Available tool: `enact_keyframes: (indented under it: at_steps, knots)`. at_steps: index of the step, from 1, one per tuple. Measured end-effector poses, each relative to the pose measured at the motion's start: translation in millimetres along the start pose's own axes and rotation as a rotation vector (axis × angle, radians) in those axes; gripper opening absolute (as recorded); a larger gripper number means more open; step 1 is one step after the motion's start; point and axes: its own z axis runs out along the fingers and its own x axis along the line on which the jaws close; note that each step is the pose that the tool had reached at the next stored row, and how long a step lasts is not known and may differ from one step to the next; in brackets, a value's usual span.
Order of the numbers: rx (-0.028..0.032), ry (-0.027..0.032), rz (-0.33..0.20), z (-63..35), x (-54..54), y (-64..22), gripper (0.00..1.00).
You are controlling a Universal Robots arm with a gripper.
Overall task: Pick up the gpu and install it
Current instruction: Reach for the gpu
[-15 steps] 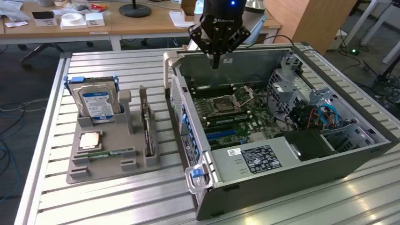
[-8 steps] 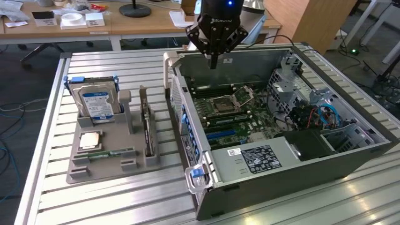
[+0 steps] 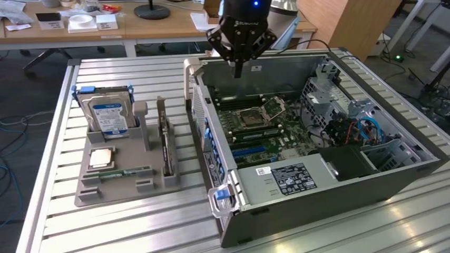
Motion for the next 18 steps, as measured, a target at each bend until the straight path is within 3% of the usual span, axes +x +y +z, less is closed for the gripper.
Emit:
enact_keyframes:
  at_steps: [18]
  knots:
    - [-0.0001, 0.0000, 0.000, 0.3, 13.7, -1.1, 0.11]
